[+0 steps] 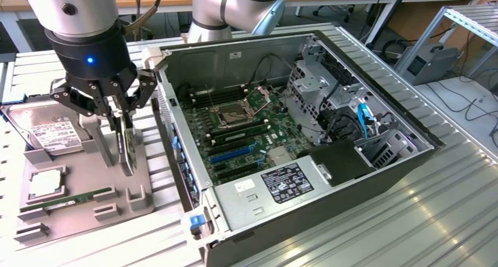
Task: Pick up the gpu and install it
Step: 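Pick up the gpu and move the gpu toward the slot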
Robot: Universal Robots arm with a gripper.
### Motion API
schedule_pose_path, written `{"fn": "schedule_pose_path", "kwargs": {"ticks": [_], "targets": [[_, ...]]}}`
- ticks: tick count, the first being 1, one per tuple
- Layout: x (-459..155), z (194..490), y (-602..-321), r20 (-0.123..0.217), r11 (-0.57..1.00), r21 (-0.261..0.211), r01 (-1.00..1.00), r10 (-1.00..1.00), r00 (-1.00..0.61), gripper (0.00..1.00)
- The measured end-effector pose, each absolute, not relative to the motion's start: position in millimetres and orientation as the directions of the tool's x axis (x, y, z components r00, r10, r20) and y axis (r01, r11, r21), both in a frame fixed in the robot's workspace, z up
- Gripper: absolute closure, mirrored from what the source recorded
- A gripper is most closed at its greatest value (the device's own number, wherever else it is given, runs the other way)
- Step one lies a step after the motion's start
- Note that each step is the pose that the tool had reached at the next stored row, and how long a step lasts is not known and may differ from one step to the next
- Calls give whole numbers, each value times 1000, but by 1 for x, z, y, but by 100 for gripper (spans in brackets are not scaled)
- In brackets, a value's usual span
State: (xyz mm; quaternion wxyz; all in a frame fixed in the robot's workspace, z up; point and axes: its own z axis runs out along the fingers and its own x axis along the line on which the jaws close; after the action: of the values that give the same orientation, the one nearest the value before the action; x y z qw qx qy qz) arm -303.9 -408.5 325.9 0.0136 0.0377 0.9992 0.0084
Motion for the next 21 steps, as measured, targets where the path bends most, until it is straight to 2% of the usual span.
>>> {"fn": "schedule_pose_path", "kwargs": {"ticks": [3,21], "targets": [[-304,335,-409,-26,997,18,75,76,-997,73],[-304,343,-409,-27,997,18,75,76,-997,73]]}}
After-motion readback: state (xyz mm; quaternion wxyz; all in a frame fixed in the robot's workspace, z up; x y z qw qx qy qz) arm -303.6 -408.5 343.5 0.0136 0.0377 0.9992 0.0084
